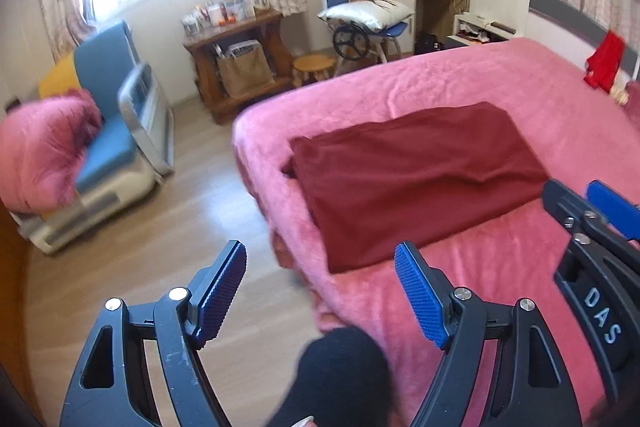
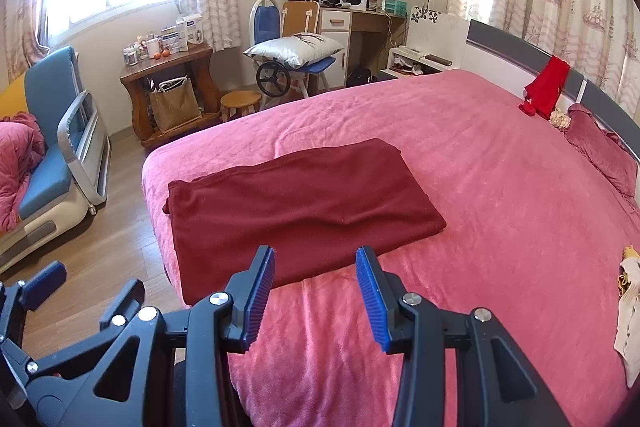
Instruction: Fold clothes
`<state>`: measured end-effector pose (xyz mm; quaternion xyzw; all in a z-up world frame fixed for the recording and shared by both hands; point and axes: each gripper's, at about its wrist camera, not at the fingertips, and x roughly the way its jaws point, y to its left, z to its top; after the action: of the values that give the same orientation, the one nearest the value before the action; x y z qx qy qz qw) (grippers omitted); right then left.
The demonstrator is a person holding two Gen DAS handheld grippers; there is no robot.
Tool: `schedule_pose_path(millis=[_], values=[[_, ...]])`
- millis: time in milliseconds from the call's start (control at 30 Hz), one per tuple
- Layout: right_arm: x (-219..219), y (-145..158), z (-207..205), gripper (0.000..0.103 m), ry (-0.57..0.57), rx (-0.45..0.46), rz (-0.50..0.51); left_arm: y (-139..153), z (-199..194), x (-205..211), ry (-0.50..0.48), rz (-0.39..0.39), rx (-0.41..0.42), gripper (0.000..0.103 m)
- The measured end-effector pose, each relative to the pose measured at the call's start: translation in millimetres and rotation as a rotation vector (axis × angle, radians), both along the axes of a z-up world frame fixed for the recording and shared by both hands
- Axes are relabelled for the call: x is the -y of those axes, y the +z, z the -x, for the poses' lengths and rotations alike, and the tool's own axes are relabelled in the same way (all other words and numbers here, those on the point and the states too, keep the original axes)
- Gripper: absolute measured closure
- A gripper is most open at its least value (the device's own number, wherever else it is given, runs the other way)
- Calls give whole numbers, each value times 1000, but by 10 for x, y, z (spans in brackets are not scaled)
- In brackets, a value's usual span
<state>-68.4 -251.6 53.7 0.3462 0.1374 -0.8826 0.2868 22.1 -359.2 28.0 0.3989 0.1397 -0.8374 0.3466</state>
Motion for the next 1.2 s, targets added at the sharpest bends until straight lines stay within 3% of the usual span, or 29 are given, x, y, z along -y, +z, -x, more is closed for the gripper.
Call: schedule_pose_path(millis=[100,300,700,1200], values=[[-19,17,5,61,-7,-10,2,-56,10,5,-33,-87,-14,25],[-72,40,34,60,-24,-30,-1,-85,4,-21,-47,-136,-35,25],[33,-190,122,60,-10,7,-69,-267,63,115,-28,-186,-4,23],[135,-433,545,60,-33,42,-106,-495,434,283,2,-241,44,21]])
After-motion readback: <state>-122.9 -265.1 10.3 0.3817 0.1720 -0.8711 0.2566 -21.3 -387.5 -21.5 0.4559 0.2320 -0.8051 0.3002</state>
